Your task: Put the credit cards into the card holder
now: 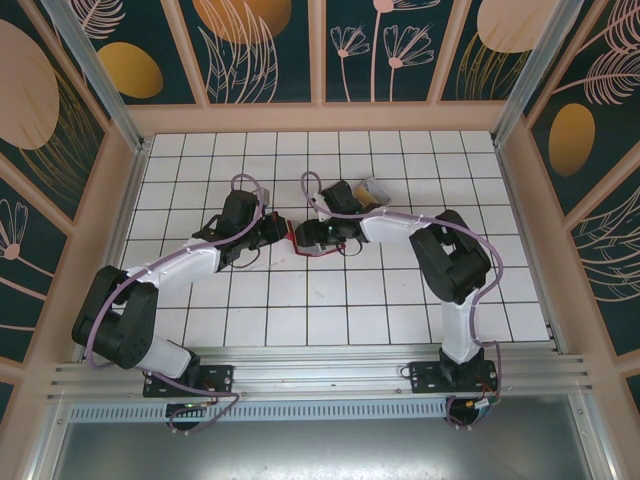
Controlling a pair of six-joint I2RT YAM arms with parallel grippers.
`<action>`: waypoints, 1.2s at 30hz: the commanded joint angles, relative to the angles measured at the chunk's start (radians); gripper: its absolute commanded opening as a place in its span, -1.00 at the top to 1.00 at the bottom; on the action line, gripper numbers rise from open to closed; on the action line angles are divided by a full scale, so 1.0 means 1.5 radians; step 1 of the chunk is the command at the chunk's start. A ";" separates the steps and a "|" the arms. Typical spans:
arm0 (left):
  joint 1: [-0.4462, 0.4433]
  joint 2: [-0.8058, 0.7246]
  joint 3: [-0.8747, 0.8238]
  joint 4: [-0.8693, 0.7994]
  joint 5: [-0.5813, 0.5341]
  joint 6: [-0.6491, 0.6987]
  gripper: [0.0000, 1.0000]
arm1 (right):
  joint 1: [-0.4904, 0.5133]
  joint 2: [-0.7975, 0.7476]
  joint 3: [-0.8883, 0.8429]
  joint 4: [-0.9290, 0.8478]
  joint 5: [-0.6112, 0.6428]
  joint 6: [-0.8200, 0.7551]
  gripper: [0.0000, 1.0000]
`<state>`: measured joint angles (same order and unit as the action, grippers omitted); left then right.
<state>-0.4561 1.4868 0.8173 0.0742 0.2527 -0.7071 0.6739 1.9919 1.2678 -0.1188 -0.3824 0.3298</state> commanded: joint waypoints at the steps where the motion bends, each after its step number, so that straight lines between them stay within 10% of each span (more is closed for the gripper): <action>1: 0.005 0.005 0.001 0.015 0.006 0.007 1.00 | 0.010 0.024 0.022 -0.028 0.012 -0.016 -0.28; 16: 0.005 -0.004 0.006 -0.001 -0.008 0.013 1.00 | 0.017 0.006 0.025 -0.072 0.164 -0.031 -0.28; 36: 0.006 -0.003 0.019 -0.009 -0.012 0.019 1.00 | -0.063 0.005 -0.050 0.061 -0.122 0.039 -0.03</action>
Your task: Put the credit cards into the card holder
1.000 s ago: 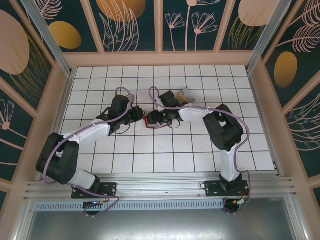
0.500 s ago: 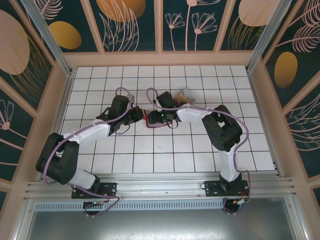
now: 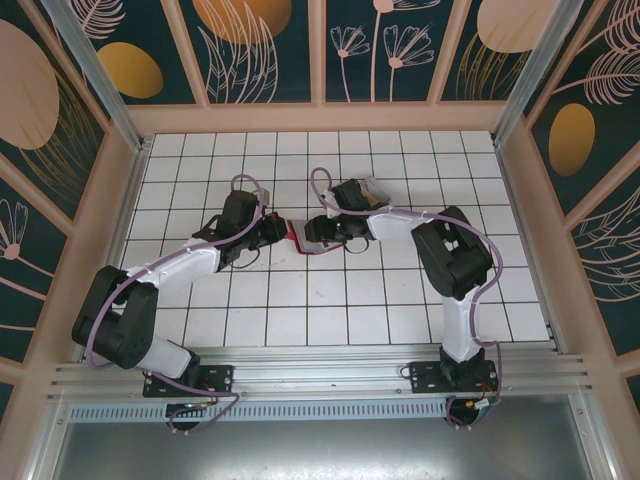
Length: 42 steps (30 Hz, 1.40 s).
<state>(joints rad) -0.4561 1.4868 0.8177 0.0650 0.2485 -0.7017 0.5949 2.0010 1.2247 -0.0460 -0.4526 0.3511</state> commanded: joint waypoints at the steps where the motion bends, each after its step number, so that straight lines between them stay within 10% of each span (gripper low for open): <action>1: 0.007 -0.001 0.019 -0.002 -0.010 0.016 1.00 | -0.012 0.000 -0.022 0.019 -0.093 0.027 -0.03; 15: 0.007 0.006 0.056 0.025 0.040 -0.004 1.00 | 0.021 0.033 0.025 -0.054 -0.024 -0.009 -0.14; 30: 0.007 0.011 0.074 0.055 0.110 -0.050 1.00 | 0.010 0.049 0.012 0.058 -0.171 0.063 -0.35; 36: 0.006 0.010 0.066 0.002 0.054 -0.023 1.00 | 0.001 0.007 0.005 0.032 -0.120 0.044 0.14; 42: 0.007 0.022 0.075 -0.005 0.060 -0.020 1.00 | 0.002 0.015 0.013 0.009 -0.094 0.030 0.23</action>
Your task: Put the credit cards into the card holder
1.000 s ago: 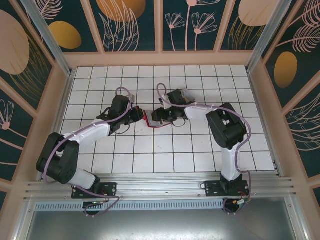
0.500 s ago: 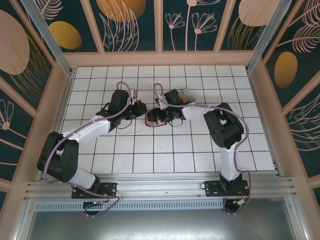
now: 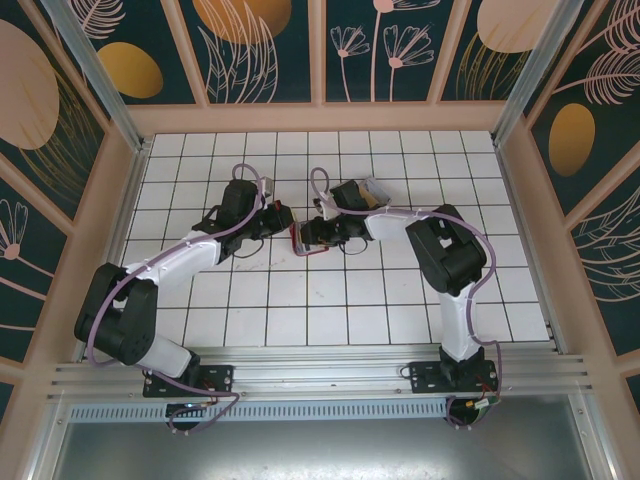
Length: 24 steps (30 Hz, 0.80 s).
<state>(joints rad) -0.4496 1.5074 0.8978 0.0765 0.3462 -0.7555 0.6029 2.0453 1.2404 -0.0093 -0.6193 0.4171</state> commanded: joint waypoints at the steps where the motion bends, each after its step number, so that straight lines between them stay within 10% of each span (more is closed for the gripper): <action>1: 0.002 0.010 0.024 -0.015 -0.005 0.016 1.00 | -0.003 -0.015 0.002 -0.013 0.014 -0.012 0.21; 24: 0.003 0.019 0.035 -0.027 -0.015 0.026 1.00 | -0.030 -0.076 -0.014 -0.039 0.023 -0.029 0.04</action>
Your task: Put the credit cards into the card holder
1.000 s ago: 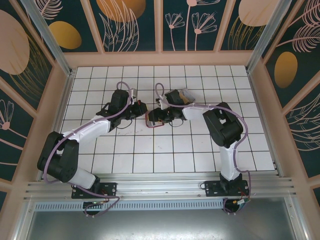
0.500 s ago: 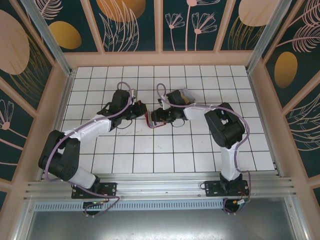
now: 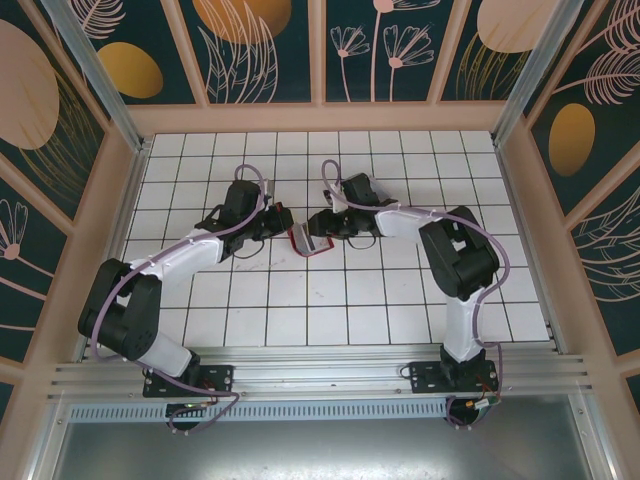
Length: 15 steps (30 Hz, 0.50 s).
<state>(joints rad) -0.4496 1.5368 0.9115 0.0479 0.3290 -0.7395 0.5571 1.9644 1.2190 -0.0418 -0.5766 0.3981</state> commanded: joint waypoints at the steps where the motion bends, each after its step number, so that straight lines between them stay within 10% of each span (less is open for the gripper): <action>1: 0.002 0.000 0.031 -0.008 -0.002 0.015 1.00 | 0.001 -0.019 0.000 -0.015 -0.009 -0.015 0.04; 15: 0.002 0.023 0.056 -0.006 0.013 0.016 1.00 | -0.003 -0.013 -0.012 -0.015 0.007 -0.013 0.00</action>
<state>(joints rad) -0.4496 1.5627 0.9928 0.0326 0.3363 -0.7334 0.5568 1.9606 1.2121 -0.0452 -0.5751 0.3985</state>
